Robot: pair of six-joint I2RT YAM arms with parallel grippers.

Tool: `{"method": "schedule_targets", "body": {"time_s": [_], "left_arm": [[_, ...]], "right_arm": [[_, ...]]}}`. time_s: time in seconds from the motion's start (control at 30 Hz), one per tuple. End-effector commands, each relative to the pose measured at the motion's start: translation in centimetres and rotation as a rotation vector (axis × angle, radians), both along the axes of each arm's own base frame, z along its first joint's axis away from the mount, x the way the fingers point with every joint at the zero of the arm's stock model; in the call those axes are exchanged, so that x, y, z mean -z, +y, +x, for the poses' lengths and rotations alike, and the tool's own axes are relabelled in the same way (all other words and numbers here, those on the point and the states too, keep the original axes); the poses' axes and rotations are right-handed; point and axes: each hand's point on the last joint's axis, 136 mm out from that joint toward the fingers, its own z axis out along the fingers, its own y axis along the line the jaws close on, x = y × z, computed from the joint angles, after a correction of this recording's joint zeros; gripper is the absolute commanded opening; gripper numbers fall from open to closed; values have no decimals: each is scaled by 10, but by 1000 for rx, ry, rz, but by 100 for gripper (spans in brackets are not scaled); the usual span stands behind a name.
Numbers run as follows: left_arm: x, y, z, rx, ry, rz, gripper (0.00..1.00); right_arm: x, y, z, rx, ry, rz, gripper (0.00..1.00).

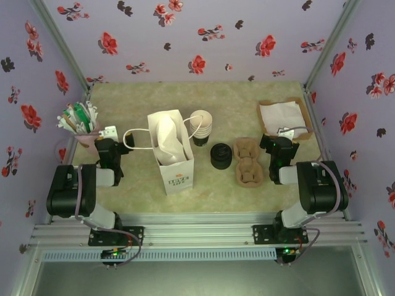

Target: Pack the takeout coffee

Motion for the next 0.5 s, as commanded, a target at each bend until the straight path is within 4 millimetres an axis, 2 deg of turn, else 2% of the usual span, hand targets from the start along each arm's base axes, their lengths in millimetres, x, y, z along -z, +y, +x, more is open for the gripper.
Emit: {"method": "schedule_targets", "body": {"time_s": [0.0,0.47], "left_arm": [[3,5,1,-13,23,30,99],[4,1,2,1,29,39,99]], "right_arm": [[-7,0,5,-17,-17,-6,99],[-7,0,5,-18,-17,-4,99]]}}
